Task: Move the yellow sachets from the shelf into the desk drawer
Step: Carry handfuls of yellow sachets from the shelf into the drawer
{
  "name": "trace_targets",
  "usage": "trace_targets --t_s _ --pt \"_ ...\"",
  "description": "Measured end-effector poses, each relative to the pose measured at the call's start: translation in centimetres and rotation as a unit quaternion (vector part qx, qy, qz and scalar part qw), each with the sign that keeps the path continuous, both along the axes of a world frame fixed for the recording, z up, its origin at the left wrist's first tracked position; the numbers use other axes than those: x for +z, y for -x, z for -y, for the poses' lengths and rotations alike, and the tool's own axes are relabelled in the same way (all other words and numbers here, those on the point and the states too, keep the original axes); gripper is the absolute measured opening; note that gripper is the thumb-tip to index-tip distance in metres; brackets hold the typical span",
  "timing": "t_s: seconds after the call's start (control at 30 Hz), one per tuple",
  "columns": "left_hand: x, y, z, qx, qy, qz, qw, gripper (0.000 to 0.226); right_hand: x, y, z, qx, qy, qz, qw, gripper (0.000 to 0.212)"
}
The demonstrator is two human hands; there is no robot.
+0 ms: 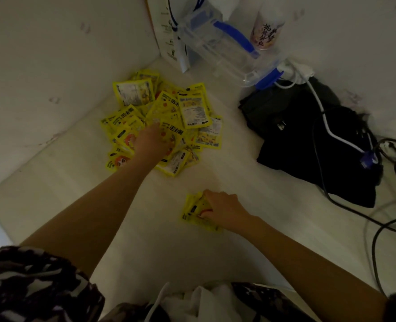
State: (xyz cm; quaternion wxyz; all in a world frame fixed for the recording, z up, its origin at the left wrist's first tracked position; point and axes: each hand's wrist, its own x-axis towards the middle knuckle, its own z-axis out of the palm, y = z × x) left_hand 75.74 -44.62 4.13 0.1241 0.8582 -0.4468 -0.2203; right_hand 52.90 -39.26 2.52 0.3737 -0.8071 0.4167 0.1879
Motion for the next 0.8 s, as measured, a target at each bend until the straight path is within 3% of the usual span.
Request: trace_targets --t_s 0.17,0.37,0.5,0.63,0.8 --pt "0.5 -0.1 -3.5 0.102 0.091 -0.162 0.977 0.037 0.3 1.4 0.8 -0.086 -0.032 0.039 0.995 0.054" --pt "1.0 1.2 -9.5 0.223 0.114 -0.268 0.930 0.041 0.5 2.8 1.1 -0.255 -0.073 0.121 0.957 0.032" --pt "1.1 3.1 -12.9 0.297 0.108 -0.353 0.881 0.023 0.9 3.8 0.2 -0.316 -0.066 0.139 0.936 0.038" --pt "0.4 4.6 -16.0 0.319 0.111 -0.385 0.859 0.029 0.9 4.7 -2.0 -0.391 -0.055 0.147 0.907 0.038" --pt "-0.2 6.1 -19.4 0.303 0.083 -0.416 0.853 0.016 1.1 5.1 -6.6 -0.460 -0.022 0.158 0.873 0.043"
